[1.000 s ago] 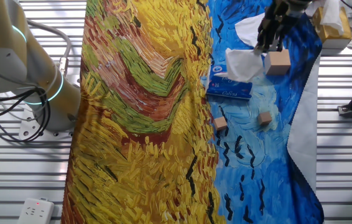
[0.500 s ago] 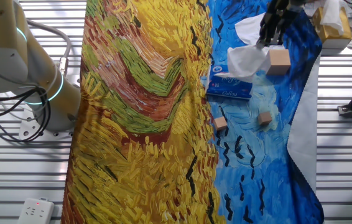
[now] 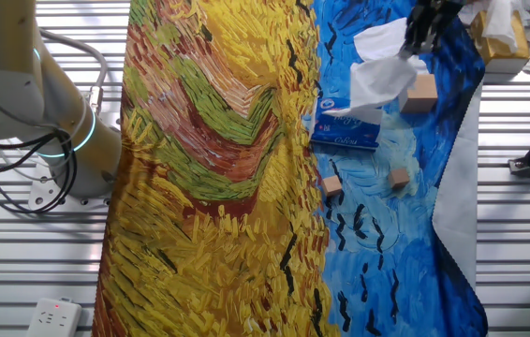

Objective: Pull out a napkin

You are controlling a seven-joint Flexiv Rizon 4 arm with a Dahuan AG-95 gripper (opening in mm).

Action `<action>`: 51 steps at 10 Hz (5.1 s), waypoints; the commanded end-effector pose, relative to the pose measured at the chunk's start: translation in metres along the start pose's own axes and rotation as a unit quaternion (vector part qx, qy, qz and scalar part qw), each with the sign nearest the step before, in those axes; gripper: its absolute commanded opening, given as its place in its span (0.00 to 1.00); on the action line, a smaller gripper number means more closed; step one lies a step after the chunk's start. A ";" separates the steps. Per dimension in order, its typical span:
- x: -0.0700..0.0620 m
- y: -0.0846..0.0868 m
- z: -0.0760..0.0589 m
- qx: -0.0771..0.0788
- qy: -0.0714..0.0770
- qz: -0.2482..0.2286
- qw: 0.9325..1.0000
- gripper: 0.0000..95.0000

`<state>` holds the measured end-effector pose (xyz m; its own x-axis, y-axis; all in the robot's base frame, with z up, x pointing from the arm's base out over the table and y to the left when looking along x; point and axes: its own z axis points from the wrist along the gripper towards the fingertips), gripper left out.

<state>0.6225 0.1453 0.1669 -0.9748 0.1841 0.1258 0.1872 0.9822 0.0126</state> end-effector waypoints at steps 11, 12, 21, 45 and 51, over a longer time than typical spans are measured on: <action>-0.014 0.001 0.023 0.002 0.000 0.006 1.000 0.00; -0.014 0.001 0.023 0.002 0.000 0.006 1.000 0.00; -0.014 0.001 0.023 0.005 -0.001 0.004 1.000 0.00; -0.020 0.021 0.027 -0.019 0.003 -0.041 0.999 0.00; -0.044 0.087 0.013 -0.020 0.006 0.002 1.000 0.00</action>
<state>0.6796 0.2219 0.1480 -0.9742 0.1824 0.1327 0.1909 0.9802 0.0536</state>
